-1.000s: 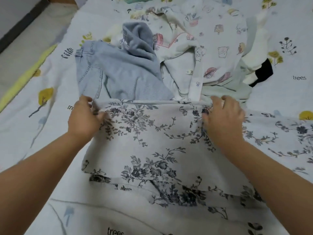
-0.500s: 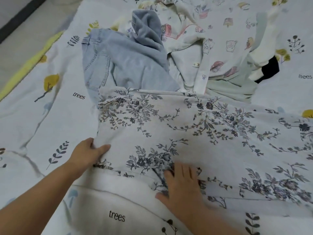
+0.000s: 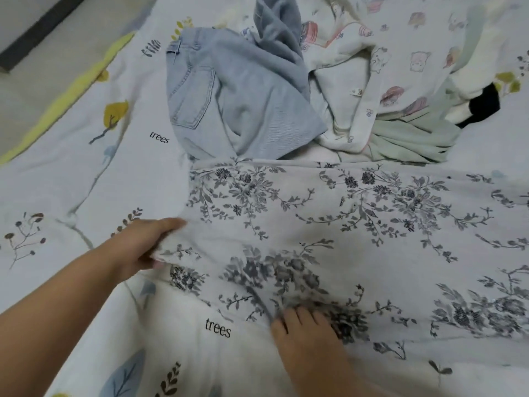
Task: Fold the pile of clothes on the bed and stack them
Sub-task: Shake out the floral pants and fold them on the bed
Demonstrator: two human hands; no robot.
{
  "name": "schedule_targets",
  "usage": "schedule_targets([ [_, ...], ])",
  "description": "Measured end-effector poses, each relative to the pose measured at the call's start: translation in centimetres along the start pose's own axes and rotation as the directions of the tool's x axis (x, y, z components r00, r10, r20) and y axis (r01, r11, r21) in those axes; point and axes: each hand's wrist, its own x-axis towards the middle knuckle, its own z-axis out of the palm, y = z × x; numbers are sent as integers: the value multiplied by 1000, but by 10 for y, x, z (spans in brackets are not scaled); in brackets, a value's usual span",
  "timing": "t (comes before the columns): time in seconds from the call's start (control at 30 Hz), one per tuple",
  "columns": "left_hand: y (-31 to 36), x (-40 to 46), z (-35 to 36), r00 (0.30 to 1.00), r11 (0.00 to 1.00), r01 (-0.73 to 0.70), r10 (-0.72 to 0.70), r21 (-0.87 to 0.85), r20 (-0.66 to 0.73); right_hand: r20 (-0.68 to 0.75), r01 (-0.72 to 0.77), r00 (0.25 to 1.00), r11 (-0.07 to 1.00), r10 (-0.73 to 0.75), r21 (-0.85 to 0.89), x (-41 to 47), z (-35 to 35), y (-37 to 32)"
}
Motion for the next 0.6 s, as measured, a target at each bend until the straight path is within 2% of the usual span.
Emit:
schedule_targets([
  [0.03, -5, -2, -1, 996, 989, 7, 7, -150, 91, 8, -25, 1000, 1000, 25, -5, 2, 4, -6],
  [0.1, -16, -2, -6, 968, 907, -16, 119, -420, 219, 42, -78, 996, 997, 78, 10, 11, 9, -20],
  [0.13, -21, -3, -8, 949, 889, -44, 179, -455, 259, 59, -98, 994, 995, 96, 25, 17, 10, -27],
  [0.17, -26, -5, -9, 938, 912, -86, 210, -401, 277, 63, -102, 993, 994, 100, 43, 23, 11, -31],
  [0.2, -34, -7, -7, 940, 954, -144, 215, -263, 266, 60, -94, 994, 993, 90, 66, 27, 11, -35],
  [0.27, -46, -11, -2, 966, 974, -218, 207, 59, 158, 54, -56, 997, 992, 50, 112, 31, 9, -40],
  [0.3, -51, -11, -1, 970, 966, -230, 218, 118, 109, 42, -40, 999, 991, 35, 129, 31, 9, -42],
  [0.47, -67, -10, 0, 960, 960, -279, 279, -28, 1, -9, 16, 1000, 993, -15, 117, 24, 9, -42],
  [0.53, -75, -13, -8, 963, 961, -262, 266, -85, 34, -19, 36, 999, 990, -34, 136, 22, 9, -41],
  [0.6, -86, -20, -20, 954, 964, -252, 263, -91, 143, -16, 80, 997, 984, -78, 159, 21, 10, -42],
])
